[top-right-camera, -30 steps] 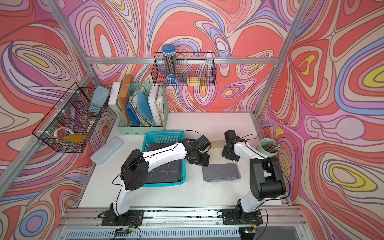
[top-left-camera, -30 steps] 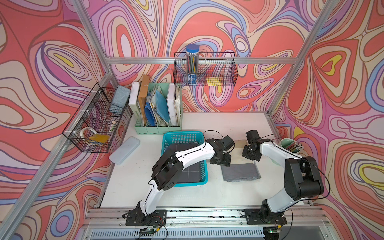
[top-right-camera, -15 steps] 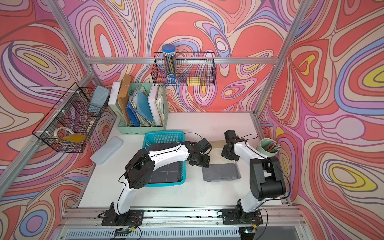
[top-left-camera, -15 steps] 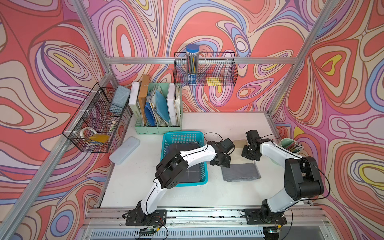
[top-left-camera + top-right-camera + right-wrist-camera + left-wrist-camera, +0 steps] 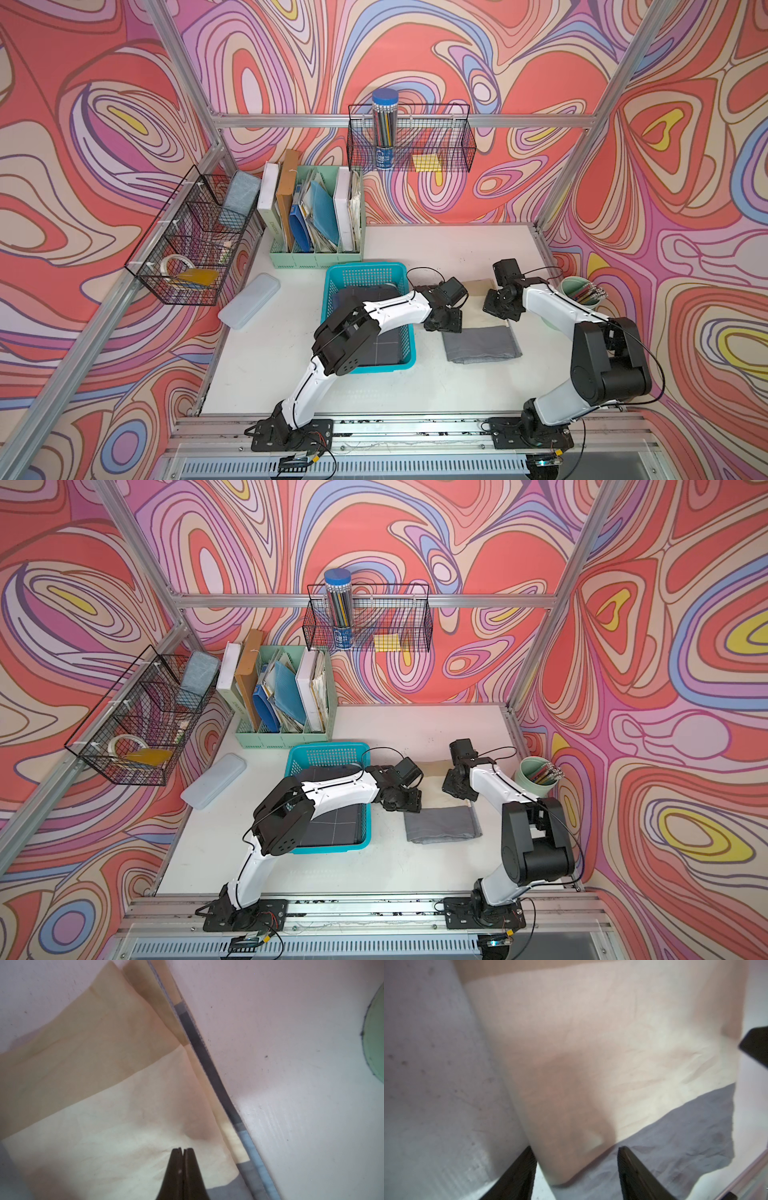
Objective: Put the folded pillowcase in the basket
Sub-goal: Pick up the pillowcase from the center of the board.
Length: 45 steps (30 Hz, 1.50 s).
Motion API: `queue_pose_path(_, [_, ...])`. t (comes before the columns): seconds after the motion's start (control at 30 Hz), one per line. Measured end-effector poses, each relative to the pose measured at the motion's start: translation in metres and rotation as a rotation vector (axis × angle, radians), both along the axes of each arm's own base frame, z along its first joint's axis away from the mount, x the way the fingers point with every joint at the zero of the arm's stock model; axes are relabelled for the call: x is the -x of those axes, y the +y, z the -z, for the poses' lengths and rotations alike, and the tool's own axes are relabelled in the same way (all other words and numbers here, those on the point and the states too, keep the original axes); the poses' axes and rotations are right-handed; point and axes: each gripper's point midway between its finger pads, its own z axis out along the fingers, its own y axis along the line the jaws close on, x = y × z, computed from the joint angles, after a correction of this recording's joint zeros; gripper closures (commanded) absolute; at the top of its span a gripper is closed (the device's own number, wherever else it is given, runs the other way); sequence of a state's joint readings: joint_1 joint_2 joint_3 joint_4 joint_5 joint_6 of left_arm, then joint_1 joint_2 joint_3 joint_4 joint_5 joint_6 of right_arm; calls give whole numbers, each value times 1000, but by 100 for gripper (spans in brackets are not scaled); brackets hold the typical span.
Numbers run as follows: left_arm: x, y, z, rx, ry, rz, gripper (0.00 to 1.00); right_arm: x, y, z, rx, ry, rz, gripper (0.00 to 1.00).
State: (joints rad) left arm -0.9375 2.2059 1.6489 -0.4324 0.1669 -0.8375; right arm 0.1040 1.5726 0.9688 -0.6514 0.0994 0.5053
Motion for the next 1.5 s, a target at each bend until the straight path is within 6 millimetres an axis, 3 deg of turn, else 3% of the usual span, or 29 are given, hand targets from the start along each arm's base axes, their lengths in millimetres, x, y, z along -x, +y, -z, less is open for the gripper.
queue_pose_path(0.17, [-3,-11,0,79,-8,-7,72,0,0,0,-1,1,-5,100])
queue_pose_path(0.27, [-3,-11,1,83,-8,-8,81,0,0,1,0,2,-8,100])
queue_pose_path(0.4, [-5,-13,0,93,-20,-5,100,0,0,1,0,3,-8,100])
queue_pose_path(0.57, [-7,-16,-5,91,-43,24,100,1,-1,1,7,5,-9,100])
queue_pose_path(0.7, [-15,-27,-31,87,-83,83,100,3,-7,-4,30,0,11,100])
queue_pose_path(0.83, [-31,-45,-82,91,-174,159,100,0,-25,-34,47,-92,76,100])
queue_pose_path(1.0, [-36,-40,-132,39,-255,231,100,-8,-45,-86,62,-234,148,100])
queue_pose_path(1.07, [-33,-32,-138,2,-258,255,100,-12,-48,-102,62,-277,159,100])
queue_pose_path(1.2, [-25,-16,-131,-82,-227,301,100,-16,-49,-119,59,-308,162,100])
queue_pose_path(1.33, [-20,-8,-126,-142,-204,347,100,-13,-49,-122,61,-307,157,100])
queue_pose_path(1.5, [-18,6,-133,-199,-214,371,100,-9,-49,-123,62,-299,148,100])
